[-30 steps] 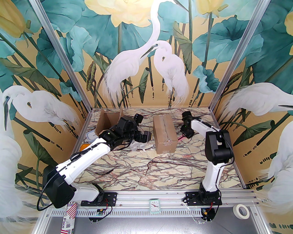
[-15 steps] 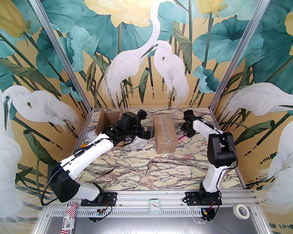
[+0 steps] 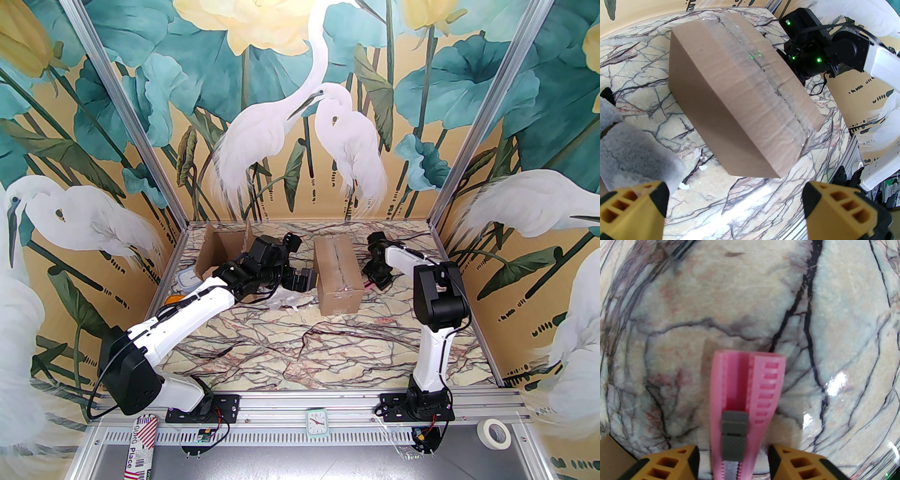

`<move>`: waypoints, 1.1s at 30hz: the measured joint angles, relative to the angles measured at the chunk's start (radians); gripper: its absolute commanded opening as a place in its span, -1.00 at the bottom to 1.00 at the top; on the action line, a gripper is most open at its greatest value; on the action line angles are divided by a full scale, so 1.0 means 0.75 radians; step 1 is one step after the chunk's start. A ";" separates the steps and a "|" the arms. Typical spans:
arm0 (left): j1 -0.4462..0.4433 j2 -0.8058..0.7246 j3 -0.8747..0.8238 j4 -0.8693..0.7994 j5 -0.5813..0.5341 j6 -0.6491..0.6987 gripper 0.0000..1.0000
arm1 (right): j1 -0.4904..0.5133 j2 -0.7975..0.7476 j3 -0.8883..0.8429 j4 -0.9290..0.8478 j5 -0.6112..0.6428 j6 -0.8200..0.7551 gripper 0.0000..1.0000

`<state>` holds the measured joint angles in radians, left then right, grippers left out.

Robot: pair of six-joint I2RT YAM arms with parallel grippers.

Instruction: Unpack the express box

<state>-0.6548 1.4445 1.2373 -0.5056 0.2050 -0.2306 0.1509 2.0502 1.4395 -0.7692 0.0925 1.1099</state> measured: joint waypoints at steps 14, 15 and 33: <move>0.000 -0.045 -0.033 -0.015 -0.026 0.059 0.99 | 0.008 -0.006 0.003 -0.024 0.066 -0.007 -0.54; 0.000 -0.045 -0.032 -0.019 -0.023 0.059 0.99 | 0.009 -0.013 -0.006 -0.019 0.078 -0.013 -0.54; -0.153 0.293 0.564 -0.071 0.197 0.060 0.97 | 0.004 -0.865 -0.218 0.147 0.237 -0.242 -0.53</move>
<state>-0.7696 1.6646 1.6604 -0.5591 0.3531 -0.1860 0.1539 1.4014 1.2762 -0.6590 0.2699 0.9283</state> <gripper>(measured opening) 0.990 0.277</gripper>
